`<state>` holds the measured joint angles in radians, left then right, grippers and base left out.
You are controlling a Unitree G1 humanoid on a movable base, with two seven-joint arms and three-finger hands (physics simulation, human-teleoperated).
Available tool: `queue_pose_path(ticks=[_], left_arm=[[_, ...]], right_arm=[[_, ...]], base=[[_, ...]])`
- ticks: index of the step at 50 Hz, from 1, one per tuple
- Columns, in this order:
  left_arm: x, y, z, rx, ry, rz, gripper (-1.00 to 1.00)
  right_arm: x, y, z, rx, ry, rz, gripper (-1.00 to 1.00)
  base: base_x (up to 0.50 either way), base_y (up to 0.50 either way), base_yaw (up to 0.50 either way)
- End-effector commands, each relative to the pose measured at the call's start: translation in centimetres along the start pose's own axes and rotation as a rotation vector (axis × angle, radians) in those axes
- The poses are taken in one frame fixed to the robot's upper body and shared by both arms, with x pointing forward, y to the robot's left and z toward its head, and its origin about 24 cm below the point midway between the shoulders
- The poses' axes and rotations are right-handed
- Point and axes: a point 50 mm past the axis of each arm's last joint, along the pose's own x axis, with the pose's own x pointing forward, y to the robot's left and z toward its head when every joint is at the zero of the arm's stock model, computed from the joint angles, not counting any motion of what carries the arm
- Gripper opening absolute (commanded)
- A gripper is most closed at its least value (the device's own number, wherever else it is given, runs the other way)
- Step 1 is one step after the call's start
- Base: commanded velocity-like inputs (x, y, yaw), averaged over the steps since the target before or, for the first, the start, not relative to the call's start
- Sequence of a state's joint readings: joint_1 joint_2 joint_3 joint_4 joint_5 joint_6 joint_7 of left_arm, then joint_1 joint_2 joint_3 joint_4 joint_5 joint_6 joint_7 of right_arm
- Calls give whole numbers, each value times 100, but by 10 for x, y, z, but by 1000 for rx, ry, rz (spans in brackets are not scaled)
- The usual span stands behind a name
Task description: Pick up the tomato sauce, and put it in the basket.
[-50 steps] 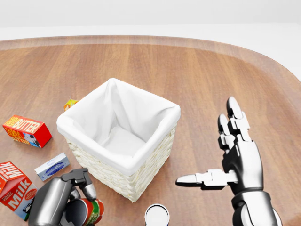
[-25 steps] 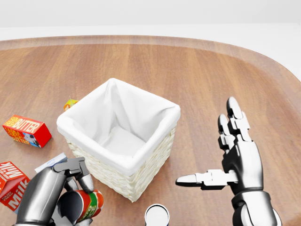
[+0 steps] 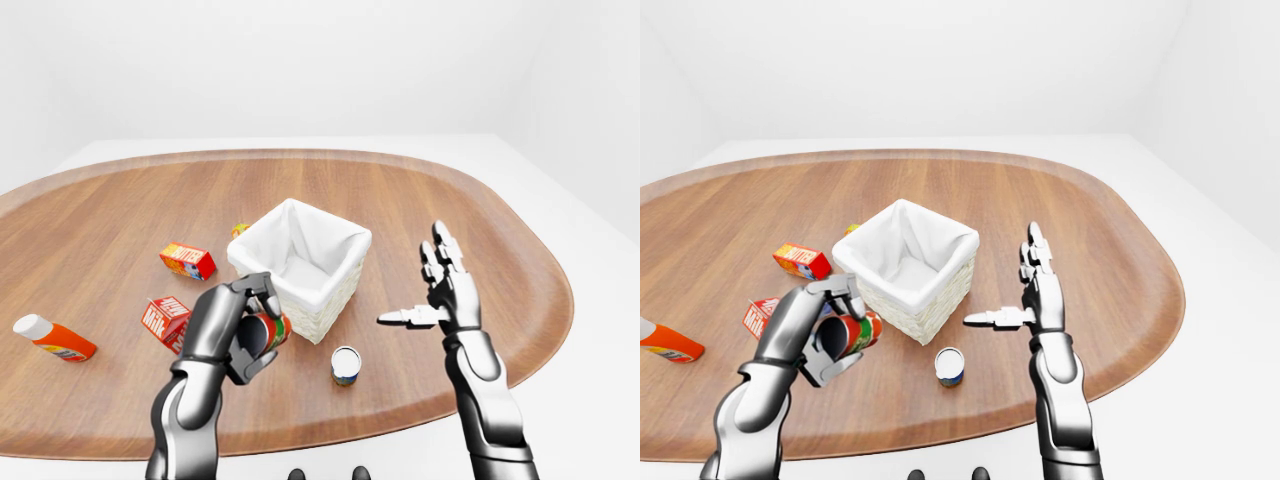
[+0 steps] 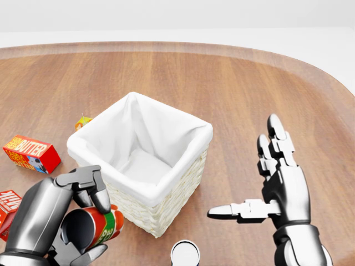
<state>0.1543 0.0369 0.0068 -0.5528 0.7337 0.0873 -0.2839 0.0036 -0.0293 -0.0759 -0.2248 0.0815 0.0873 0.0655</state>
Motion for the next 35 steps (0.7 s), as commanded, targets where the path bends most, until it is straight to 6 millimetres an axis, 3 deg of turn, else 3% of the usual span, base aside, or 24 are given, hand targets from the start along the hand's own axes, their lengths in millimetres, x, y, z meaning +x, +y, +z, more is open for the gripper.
queue_pose_path(ticks=[1,26,35], left_arm=[[2,14,18,-2,-89,39,-100],[38,39,65,100,-311,87,-100],[46,38,70,109,-331,80,-100]], right_arm=[[0,1,-3,-1,12,3,100],[1,1,-3,-1,14,1,100],[2,-1,-4,0,17,-3,100]], base=[[0,0,0],[0,0,0],[0,0,0]])
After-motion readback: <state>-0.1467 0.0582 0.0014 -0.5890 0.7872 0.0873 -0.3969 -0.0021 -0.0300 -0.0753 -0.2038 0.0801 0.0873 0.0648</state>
